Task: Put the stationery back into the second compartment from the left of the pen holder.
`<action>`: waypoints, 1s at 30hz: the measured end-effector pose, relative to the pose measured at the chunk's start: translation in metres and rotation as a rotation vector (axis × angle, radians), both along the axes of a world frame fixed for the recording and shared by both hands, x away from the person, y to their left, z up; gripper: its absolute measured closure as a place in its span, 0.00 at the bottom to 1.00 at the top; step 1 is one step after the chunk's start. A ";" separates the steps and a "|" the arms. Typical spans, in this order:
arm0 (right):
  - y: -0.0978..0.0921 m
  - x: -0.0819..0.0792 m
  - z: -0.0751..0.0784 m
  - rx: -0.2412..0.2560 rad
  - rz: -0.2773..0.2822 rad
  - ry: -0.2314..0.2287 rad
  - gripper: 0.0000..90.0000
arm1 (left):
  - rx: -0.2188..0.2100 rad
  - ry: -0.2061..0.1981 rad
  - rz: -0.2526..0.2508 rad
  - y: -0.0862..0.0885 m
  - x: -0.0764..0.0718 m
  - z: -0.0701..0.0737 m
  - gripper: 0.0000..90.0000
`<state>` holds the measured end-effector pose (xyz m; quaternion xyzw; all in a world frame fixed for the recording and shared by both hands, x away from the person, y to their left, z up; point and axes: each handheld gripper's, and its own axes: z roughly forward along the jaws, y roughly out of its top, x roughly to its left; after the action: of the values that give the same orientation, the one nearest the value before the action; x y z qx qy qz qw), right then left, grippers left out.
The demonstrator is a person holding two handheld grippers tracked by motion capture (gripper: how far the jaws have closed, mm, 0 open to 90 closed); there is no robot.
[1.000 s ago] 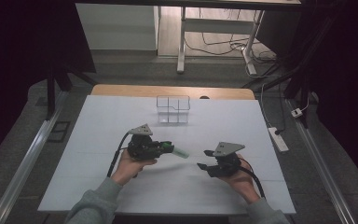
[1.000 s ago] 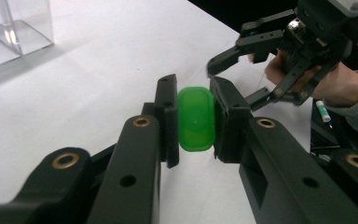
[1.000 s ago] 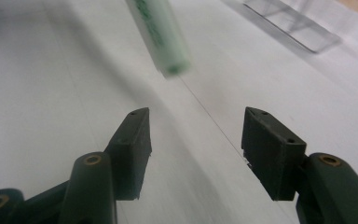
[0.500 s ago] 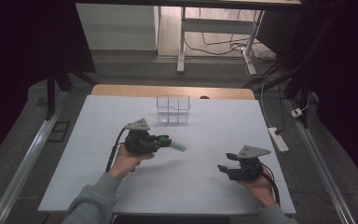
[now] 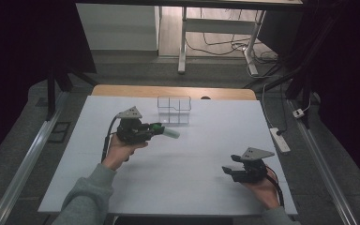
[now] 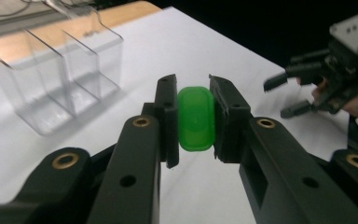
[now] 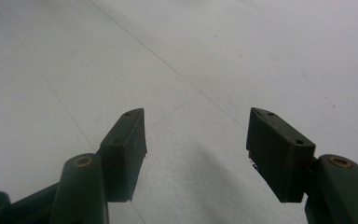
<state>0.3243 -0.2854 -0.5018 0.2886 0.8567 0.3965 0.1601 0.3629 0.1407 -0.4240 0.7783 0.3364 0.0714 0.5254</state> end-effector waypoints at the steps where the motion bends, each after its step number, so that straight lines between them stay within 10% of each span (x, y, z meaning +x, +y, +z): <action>1: 0.000 0.000 0.000 -0.002 -0.002 0.002 0.41 | -0.001 0.005 0.007 0.001 0.004 0.004 0.82; 20: -0.002 0.003 -0.004 -0.016 0.002 0.011 0.41 | 0.133 0.019 0.103 -0.008 0.091 0.051 0.82; 30: -0.001 0.001 -0.003 -0.026 0.007 0.005 0.40 | 0.203 0.064 0.138 -0.022 0.123 0.047 0.82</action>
<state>0.3254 -0.2863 -0.5049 0.2843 0.8632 0.3853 0.1601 0.4862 0.1185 -0.3774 0.8042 0.3970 0.1161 0.4268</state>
